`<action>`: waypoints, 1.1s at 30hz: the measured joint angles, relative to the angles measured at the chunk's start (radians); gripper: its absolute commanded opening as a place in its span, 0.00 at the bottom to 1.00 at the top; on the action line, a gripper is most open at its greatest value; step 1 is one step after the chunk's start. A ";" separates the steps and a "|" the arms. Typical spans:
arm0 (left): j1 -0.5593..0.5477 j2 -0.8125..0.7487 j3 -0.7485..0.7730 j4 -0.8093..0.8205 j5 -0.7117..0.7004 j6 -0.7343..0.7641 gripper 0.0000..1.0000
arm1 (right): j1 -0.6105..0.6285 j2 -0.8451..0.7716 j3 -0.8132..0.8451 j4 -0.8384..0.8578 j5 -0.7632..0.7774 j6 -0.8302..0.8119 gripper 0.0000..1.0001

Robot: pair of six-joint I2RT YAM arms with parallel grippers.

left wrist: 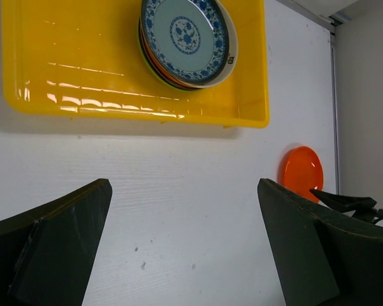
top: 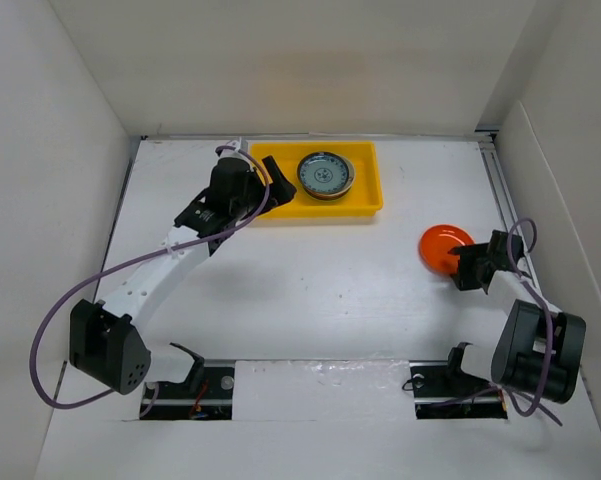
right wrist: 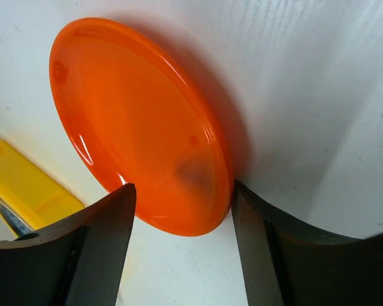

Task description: Place the plates into the plastic bin on the countertop

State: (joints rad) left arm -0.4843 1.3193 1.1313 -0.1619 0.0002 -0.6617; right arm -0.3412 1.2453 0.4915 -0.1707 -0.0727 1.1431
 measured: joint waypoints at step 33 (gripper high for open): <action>0.256 -0.023 -0.165 0.067 0.075 -0.124 1.00 | 0.357 0.310 0.763 -0.130 -0.046 -0.166 0.00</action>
State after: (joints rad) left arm -0.2283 1.2964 0.9661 -0.0952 0.0753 -0.7856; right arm 0.0154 1.5555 1.2545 -0.3012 -0.1188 0.9775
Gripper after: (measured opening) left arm 0.996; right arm 0.028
